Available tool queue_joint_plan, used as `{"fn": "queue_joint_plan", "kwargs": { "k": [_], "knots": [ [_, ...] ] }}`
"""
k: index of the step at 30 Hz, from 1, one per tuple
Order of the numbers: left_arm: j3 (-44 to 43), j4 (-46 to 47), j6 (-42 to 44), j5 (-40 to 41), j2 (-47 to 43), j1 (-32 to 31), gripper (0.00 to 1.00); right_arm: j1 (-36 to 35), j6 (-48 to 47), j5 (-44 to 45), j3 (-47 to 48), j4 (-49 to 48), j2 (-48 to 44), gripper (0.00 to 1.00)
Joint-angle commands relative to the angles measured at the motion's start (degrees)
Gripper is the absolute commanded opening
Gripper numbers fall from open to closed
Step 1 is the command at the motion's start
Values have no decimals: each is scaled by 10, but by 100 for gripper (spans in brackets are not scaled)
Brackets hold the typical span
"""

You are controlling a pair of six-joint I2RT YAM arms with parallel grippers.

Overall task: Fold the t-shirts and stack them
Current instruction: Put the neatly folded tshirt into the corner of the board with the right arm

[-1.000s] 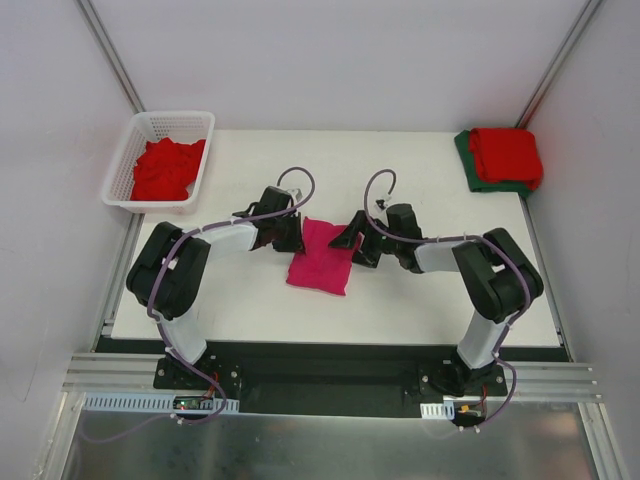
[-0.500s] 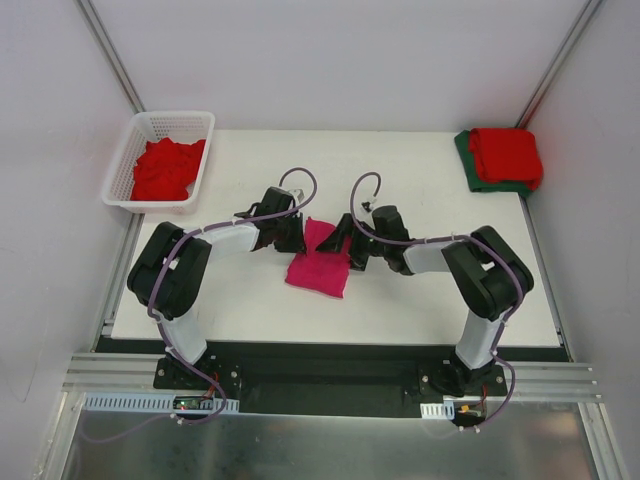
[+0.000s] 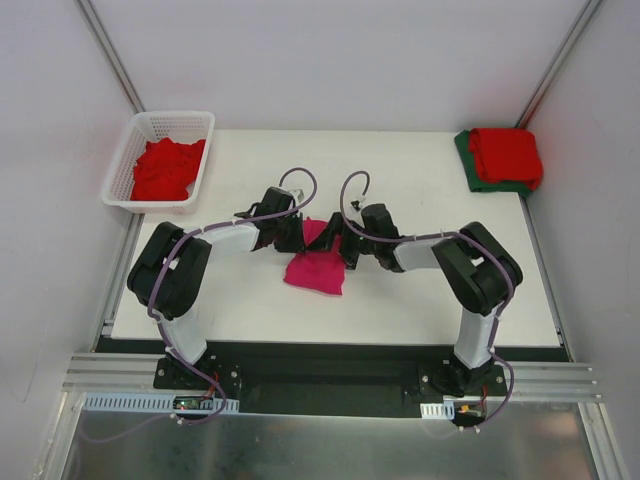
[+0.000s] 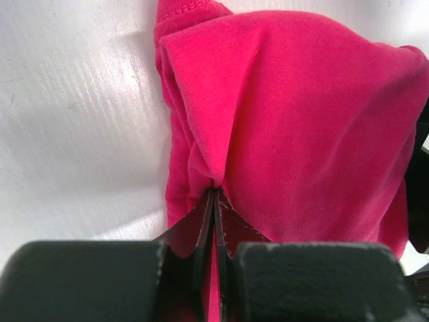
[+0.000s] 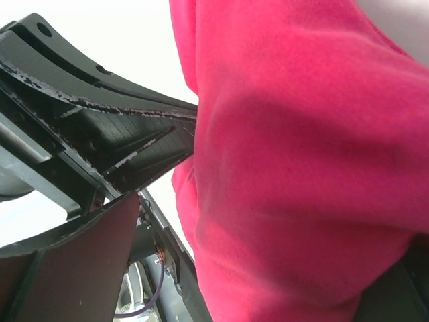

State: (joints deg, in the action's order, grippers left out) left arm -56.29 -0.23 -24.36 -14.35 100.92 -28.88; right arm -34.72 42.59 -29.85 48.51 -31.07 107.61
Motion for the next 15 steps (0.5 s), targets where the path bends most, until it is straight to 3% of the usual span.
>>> {"fn": "queue_joint_plan", "kwargs": {
  "k": [1,4,8,15],
  "knots": [
    [7,-10,9,0,1,-9,0,-20,-12,28,0,73,45,96],
    [7,-10,8,1,1,-9,0,-26,-12,25,7,73,51,91],
    [7,-10,9,2,1,-9,0,-29,-10,22,8,70,52,66],
    [6,-9,7,2,4,-8,0,-29,-7,15,4,60,57,40]
  ]
}}
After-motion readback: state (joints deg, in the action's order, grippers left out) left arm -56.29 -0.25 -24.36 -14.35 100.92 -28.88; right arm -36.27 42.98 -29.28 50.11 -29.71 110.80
